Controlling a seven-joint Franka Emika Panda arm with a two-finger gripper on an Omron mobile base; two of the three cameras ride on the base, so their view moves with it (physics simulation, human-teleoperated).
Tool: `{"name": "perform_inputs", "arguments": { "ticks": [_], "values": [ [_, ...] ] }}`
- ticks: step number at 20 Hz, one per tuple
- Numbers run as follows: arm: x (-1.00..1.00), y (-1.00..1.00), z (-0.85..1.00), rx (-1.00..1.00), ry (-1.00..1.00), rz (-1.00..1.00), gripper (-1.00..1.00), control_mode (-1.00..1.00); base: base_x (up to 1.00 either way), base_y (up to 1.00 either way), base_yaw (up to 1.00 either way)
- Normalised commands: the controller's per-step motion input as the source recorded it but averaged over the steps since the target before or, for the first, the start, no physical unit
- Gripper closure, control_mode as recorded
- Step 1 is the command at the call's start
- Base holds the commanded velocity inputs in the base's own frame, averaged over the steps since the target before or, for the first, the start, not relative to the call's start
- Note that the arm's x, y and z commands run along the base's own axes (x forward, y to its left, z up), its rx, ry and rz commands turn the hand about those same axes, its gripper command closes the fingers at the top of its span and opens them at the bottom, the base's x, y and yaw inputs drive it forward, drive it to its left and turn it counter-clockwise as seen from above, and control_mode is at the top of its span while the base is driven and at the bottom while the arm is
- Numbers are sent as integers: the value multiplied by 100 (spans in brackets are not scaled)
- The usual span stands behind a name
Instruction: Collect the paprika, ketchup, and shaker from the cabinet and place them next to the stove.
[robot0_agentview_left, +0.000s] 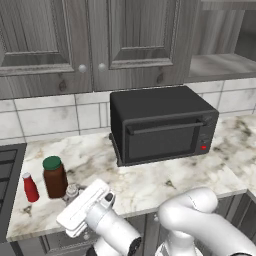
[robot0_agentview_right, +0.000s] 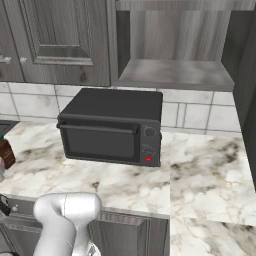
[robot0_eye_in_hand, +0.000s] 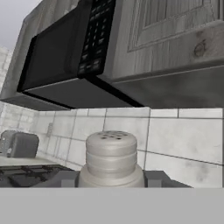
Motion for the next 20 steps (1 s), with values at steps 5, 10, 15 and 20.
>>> {"name": "perform_inputs", "arguments": {
  "ticks": [5,10,15,20],
  "values": [
    [-17,40,-19,1,-1,-39,100,-100,0,0,0],
    [-48,26,-14,0,-1,-26,100,-100,0,0,0],
    [-31,13,-6,0,0,-6,100,-100,0,0,0],
    [-37,0,0,0,0,0,100,-100,0,0,0]
  ]
}}
